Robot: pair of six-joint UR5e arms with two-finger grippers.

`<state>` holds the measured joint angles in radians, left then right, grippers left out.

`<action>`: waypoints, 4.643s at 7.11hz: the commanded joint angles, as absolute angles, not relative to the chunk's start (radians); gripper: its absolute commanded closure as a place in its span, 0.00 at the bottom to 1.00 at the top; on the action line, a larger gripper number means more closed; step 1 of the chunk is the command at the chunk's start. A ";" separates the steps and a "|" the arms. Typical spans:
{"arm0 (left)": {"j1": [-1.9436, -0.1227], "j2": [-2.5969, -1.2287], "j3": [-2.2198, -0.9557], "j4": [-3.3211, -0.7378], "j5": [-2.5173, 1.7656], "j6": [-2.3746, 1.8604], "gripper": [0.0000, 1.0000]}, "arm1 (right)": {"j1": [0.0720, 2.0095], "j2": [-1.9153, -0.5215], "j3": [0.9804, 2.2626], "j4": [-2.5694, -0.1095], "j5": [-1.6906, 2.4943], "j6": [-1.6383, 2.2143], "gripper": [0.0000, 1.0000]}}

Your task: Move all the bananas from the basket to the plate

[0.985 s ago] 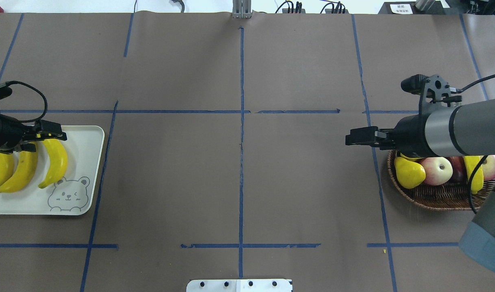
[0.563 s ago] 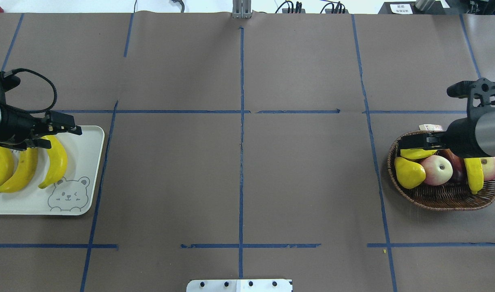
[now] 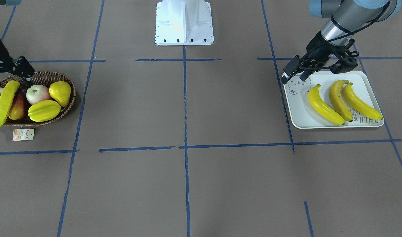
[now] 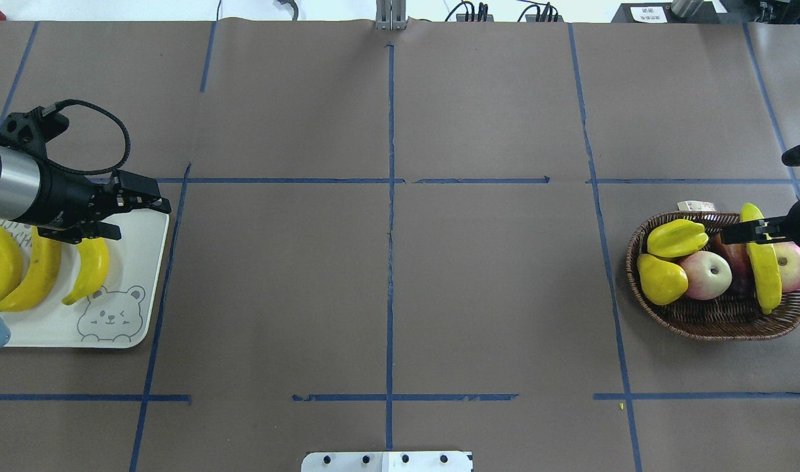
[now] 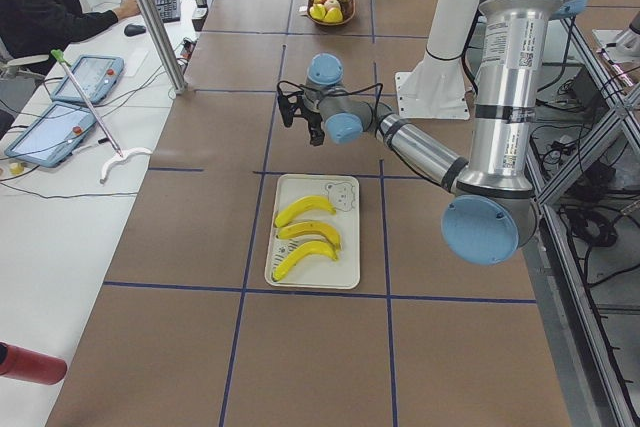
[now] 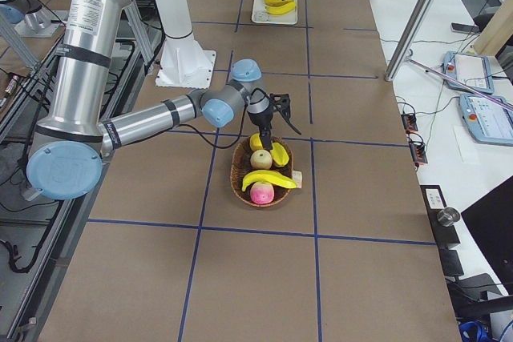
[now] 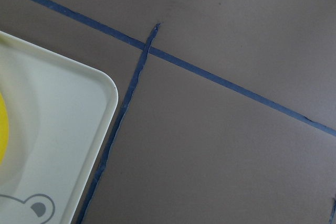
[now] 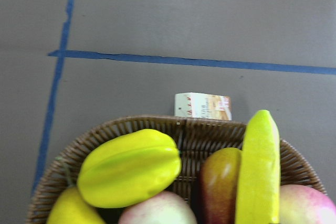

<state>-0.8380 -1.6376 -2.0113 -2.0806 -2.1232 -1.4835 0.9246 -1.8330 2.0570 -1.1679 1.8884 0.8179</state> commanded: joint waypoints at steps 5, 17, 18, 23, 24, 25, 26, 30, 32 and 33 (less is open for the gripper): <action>-0.808 -1.664 -2.010 -2.079 -2.121 -1.491 0.00 | 0.907 -1.835 2.036 -1.405 1.830 0.830 0.00; -0.804 -1.667 -2.000 -2.079 -2.121 -1.491 0.00 | 0.811 -1.792 2.023 -1.480 1.822 0.830 0.27; -0.804 -1.666 -2.000 -2.079 -2.121 -1.491 0.00 | 0.810 -1.792 2.022 -1.489 1.822 0.830 0.27; -0.804 -1.664 -2.000 -2.079 -2.121 -1.491 0.00 | 0.805 -1.792 2.020 -1.503 1.822 0.830 0.28; -0.804 -1.664 -2.000 -2.079 -2.120 -1.491 0.00 | 0.804 -1.790 2.014 -1.503 1.822 0.830 0.30; -0.804 -1.664 -2.000 -2.079 -2.120 -1.491 0.00 | 0.804 -1.790 2.010 -1.503 1.822 0.830 0.31; -0.804 -1.663 -2.000 -2.079 -2.120 -1.491 0.00 | 0.804 -1.790 2.008 -1.503 1.822 0.830 0.31; -0.802 -1.661 -2.000 -2.079 -2.120 -1.491 0.00 | 0.805 -1.792 2.008 -1.503 1.807 0.828 0.63; -0.802 -1.661 -1.999 -2.079 -2.120 -1.491 0.00 | 0.807 -1.790 2.016 -1.503 1.807 0.827 0.94; -0.802 -1.664 -2.000 -2.079 -2.120 -1.491 0.00 | 0.816 -1.790 2.034 -1.505 1.813 0.825 0.98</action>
<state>-0.8023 -1.6616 -1.9998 -2.0785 -2.1199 -1.4910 0.8087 -1.7905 2.0183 -1.5037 1.8089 0.8267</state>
